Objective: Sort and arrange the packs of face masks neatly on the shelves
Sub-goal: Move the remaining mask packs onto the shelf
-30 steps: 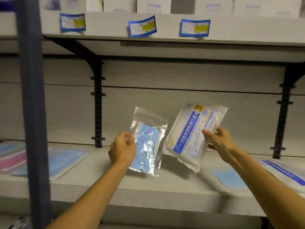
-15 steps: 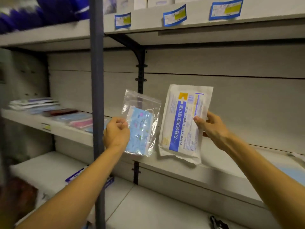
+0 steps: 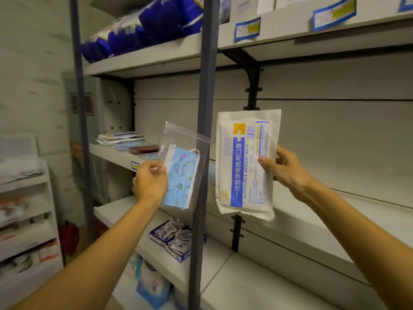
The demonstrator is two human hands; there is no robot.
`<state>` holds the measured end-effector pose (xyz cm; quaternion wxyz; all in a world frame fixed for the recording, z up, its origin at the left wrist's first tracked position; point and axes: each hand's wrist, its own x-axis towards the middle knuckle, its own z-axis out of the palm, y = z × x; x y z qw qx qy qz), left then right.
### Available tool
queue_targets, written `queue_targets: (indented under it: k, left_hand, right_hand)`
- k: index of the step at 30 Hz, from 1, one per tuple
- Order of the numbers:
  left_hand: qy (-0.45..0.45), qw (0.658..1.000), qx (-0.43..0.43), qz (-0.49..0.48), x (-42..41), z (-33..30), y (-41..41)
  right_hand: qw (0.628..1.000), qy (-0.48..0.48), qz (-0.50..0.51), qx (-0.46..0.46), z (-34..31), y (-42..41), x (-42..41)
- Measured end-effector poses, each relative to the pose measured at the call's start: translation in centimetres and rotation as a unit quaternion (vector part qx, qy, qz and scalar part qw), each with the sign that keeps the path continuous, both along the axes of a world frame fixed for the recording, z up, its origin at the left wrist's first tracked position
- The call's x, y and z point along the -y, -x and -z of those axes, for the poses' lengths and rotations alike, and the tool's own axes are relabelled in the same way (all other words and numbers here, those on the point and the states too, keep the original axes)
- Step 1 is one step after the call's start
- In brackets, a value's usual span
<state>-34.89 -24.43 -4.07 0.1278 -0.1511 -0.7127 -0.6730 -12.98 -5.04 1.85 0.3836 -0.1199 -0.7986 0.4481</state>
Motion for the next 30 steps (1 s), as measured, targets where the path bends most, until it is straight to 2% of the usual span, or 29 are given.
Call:
queue_targets:
  k: [10, 16, 30]
  left_hand:
    - [-0.002, 0.999, -0.009, -0.031, 7.2, -1.4, 12.1]
    - [0.022, 1.0, -0.005, -0.02, 11.1, -1.2, 18.1]
    - [0.014, 1.0, 0.018, 0.014, 13.2, -0.9, 30.2]
  right_hand:
    - [0.999, -0.048, -0.019, -0.002, -0.7, 12.8, 8.8]
    - [0.999, -0.038, 0.001, -0.01, -0.7, 20.3, 12.5]
    - [0.996, 0.0, 0.084, 0.006, -0.3, 32.6, 10.3]
